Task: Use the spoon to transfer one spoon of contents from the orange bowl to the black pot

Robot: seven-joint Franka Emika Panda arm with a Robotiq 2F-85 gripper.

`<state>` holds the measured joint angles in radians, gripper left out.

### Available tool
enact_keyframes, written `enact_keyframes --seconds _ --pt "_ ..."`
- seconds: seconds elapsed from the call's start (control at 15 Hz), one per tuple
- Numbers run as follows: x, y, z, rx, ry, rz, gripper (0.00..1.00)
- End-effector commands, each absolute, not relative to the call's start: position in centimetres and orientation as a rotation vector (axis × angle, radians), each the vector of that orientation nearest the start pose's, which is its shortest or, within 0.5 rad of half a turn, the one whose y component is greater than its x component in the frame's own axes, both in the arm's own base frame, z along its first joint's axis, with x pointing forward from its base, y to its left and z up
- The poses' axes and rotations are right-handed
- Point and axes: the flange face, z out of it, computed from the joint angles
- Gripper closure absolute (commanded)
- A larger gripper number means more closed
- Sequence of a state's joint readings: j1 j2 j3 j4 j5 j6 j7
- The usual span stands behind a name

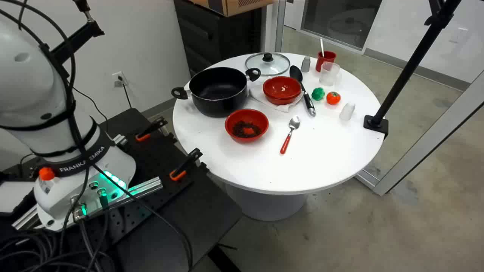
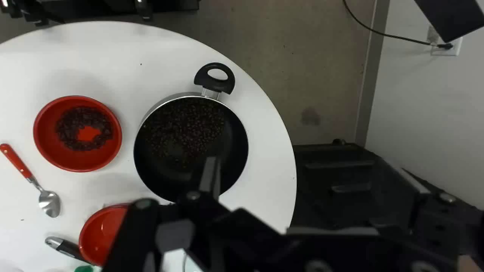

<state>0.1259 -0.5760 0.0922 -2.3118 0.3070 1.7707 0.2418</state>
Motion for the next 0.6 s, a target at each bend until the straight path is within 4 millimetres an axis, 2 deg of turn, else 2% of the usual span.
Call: enact_keyframes --seconds 0.0,0.2,0.27,0.4,0.53 --pt "36.7 11.4 56.0 -2.886 0.135 0.033 0.00" --pt "36.7 11.4 56.0 -2.885 0.135 0.033 0.00" --pt "37.0 10.9 55.8 -2.902 0.132 0.033 0.00" --pt "38.5 8.5 55.0 -2.915 0.204 0.025 0.00" --pt "40.6 4.6 53.3 -2.942 0.300 0.079 0.00"
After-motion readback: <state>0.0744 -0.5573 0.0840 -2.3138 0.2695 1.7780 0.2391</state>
